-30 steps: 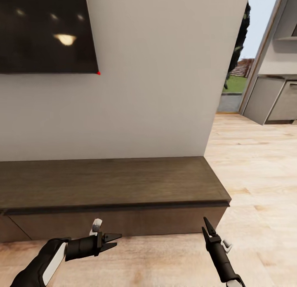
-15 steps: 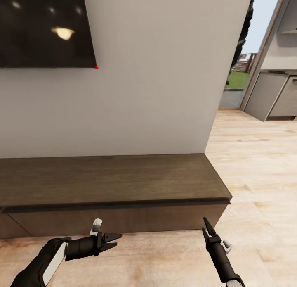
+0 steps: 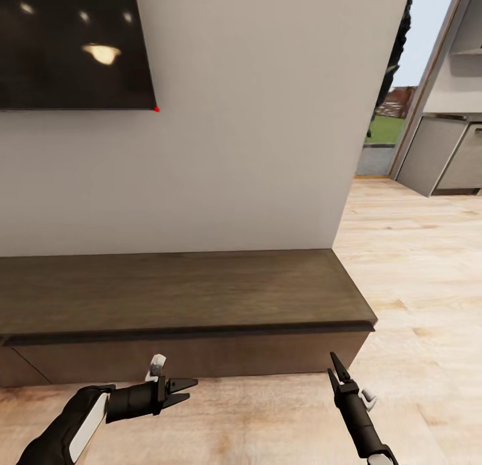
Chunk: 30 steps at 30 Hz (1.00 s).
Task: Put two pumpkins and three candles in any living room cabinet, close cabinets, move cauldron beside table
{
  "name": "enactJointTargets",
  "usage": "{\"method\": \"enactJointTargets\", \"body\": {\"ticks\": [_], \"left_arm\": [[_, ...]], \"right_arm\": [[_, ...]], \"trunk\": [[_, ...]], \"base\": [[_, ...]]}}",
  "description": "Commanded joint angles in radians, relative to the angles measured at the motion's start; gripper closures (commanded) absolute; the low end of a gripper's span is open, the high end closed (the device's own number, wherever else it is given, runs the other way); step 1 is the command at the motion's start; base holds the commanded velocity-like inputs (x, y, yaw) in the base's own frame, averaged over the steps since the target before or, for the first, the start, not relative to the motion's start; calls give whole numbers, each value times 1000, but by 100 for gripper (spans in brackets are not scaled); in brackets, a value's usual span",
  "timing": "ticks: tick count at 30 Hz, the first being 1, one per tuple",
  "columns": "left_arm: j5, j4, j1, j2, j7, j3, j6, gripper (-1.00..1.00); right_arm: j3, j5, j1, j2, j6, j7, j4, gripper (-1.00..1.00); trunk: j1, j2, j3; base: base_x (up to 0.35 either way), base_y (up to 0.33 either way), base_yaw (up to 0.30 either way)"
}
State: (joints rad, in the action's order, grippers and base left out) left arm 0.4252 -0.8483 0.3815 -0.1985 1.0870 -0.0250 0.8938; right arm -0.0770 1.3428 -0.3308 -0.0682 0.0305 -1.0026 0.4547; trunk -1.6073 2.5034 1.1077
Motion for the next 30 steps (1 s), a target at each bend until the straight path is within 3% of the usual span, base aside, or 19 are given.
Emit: {"method": "enactJointTargets", "body": {"ticks": [1,30], "left_arm": [[5,0,0,-1,0,-3,5,-100],[3,0,0,5,-1,-3,5,-100]], "right_arm": [[2,7,-1,0,3,-4,-1,-100],[1,7,-1,1,3,-4,-1,-100]], "trunk": [[0,0,1],[0,0,1]], "base": [[109,0,0],[86,0,0]]}}
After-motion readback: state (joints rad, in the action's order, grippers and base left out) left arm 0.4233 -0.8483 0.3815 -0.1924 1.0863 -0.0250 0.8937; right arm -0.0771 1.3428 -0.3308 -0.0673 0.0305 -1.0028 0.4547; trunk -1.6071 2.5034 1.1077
